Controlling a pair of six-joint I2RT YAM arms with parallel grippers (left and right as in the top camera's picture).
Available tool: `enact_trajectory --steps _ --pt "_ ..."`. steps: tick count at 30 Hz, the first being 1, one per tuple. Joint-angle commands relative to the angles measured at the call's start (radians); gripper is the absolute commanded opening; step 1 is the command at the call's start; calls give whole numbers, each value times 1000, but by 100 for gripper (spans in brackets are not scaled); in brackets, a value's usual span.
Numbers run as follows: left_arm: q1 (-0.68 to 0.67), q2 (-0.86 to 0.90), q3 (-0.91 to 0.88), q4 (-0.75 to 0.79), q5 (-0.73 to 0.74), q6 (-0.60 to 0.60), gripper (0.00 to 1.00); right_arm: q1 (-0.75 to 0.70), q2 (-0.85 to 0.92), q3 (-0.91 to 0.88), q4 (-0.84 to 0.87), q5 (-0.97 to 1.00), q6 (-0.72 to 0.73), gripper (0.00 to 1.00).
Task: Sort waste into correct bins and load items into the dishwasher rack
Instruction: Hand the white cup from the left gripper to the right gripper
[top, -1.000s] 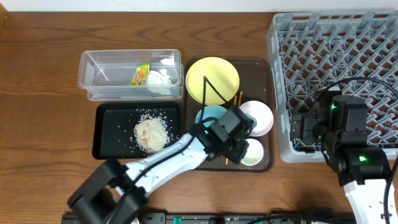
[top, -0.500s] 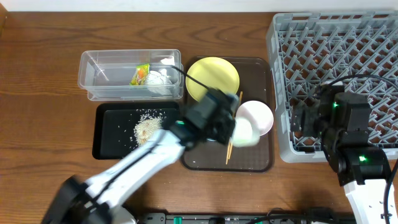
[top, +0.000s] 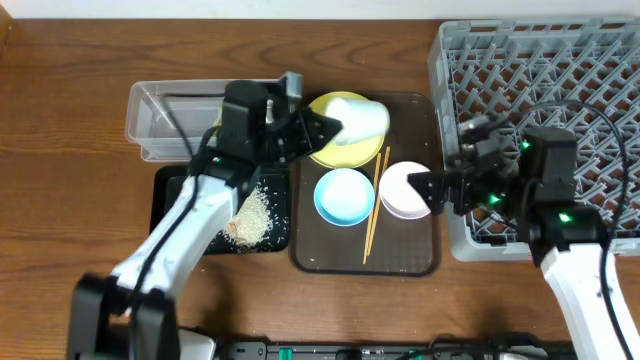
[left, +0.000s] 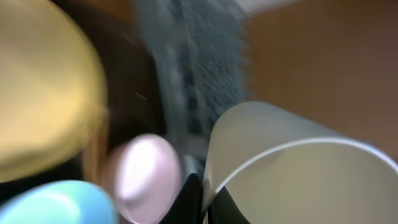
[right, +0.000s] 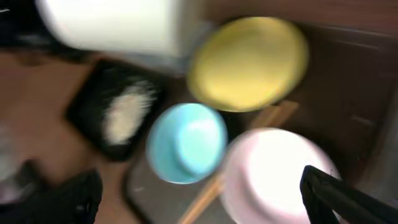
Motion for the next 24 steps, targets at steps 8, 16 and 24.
enact_trajectory --steps 8,16,24 --pt "-4 47 6 87 437 -70 6 13 142 15 215 -409 -82 99" --pt "-45 47 6 88 438 -88 6 13 152 15 303 -525 -82 95" --pt "-63 47 6 88 431 -98 6 13 152 15 307 -525 -82 87"
